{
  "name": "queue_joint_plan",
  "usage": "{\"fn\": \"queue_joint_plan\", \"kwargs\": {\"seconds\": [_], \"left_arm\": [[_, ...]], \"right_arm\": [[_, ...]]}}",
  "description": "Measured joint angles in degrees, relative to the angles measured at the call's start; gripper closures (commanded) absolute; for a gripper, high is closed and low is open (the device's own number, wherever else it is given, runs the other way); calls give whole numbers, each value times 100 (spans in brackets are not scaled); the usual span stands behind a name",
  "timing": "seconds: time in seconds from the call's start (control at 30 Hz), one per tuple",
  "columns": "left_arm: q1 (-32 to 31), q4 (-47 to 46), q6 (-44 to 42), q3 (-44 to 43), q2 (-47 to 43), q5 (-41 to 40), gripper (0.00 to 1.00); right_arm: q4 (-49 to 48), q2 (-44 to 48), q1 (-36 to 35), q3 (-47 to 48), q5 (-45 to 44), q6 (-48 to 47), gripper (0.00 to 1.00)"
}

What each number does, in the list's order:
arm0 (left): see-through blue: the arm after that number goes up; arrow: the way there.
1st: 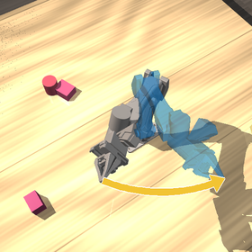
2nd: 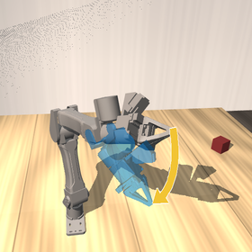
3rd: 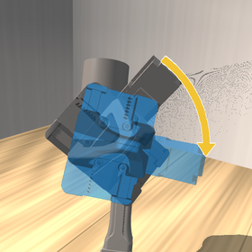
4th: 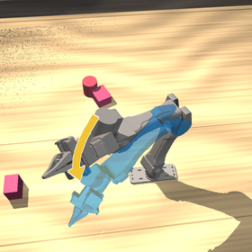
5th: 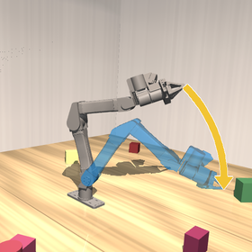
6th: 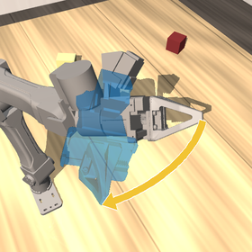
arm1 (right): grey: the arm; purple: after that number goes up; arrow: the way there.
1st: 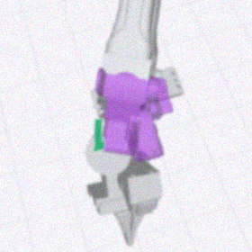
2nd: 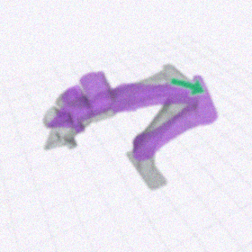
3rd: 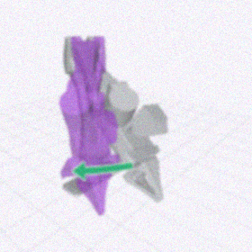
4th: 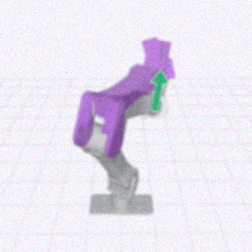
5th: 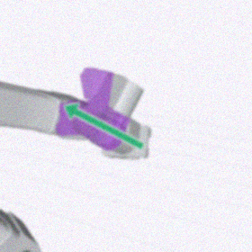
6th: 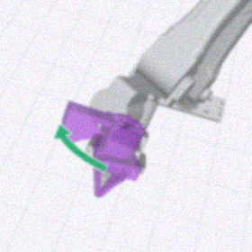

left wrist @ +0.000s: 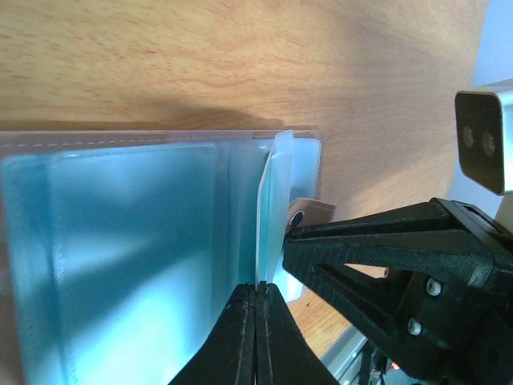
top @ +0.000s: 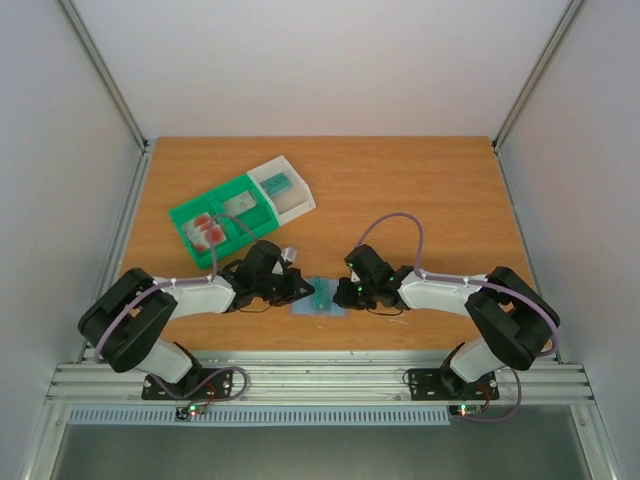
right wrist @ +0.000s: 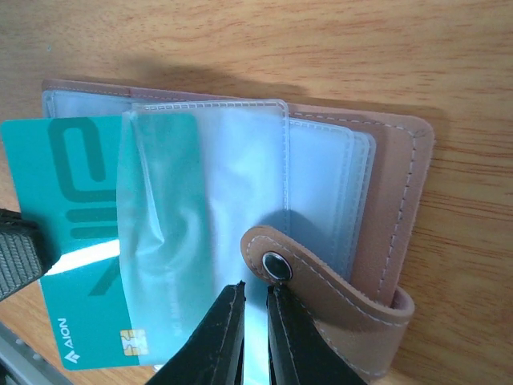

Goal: Take the credit cards out of the card holder

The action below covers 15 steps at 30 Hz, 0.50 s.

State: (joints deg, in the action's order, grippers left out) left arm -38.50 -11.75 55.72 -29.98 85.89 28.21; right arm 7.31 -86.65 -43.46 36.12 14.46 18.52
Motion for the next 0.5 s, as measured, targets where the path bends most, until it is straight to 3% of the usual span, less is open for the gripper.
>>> {"fn": "queue_joint_plan", "kwargs": {"seconds": [0.3, 0.5], "left_arm": [[24, 1104, -350, -55, -726, -505, 100], [28, 2120, -793, -358, -1327, -839, 100]], "right_arm": [[286, 138, 0, 17, -2, -103, 86], [800, 828, 0, 46, 66, -494, 79]]}}
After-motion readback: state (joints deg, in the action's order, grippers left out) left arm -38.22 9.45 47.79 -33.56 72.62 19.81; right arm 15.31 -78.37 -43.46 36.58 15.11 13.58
